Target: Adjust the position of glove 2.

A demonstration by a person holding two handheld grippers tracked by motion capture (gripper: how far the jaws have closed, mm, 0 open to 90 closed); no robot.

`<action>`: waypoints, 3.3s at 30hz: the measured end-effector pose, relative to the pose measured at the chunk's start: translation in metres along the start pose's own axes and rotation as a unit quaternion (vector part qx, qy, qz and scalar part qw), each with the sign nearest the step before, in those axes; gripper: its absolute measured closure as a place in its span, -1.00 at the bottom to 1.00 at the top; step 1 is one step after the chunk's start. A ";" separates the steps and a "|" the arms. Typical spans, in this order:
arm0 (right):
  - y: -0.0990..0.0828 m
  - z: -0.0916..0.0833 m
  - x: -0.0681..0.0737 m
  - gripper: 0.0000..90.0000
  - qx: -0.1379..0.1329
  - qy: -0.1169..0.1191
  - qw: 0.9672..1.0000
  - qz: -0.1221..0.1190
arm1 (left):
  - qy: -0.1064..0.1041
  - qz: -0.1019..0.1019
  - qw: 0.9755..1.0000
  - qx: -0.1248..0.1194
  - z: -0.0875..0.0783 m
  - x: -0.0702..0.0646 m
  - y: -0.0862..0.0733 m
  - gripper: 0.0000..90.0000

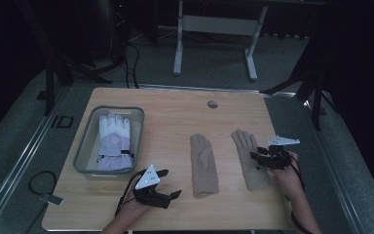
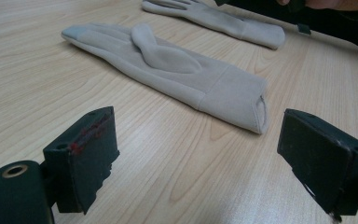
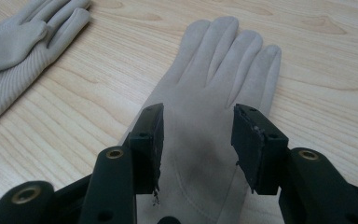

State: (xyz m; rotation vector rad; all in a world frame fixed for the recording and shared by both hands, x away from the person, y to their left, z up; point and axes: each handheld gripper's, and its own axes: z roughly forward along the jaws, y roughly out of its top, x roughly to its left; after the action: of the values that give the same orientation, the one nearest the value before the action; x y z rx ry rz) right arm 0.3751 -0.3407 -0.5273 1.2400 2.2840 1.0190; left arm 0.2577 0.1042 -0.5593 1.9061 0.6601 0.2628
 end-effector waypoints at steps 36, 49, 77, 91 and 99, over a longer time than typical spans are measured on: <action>0.020 -0.008 0.061 0.86 -0.037 -0.102 0.989 0.099 | 0.005 -0.002 1.000 0.004 0.001 0.001 -0.001 -0.75; 0.050 -0.005 0.113 0.86 -0.058 -0.063 0.990 0.110 | 0.004 0.001 1.000 0.003 0.001 0.001 -0.001 -0.75; 0.042 0.061 0.179 0.80 -0.002 -0.026 0.996 0.082 | 0.002 0.001 1.000 0.003 0.001 0.000 -0.001 -0.75; 0.048 0.048 0.168 -0.29 -0.017 0.031 0.999 0.029 | 0.010 0.010 1.000 0.007 0.002 -0.005 0.003 -0.75; 0.042 0.043 0.151 -0.70 -0.010 0.132 0.991 0.023 | 0.008 0.010 1.000 0.024 0.006 -0.010 0.006 -0.75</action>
State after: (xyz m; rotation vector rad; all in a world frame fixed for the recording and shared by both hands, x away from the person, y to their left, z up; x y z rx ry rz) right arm 0.3415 -0.1816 -0.5208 1.2177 2.4424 1.2877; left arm 0.2542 0.0925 -0.5557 1.9596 0.6644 0.2774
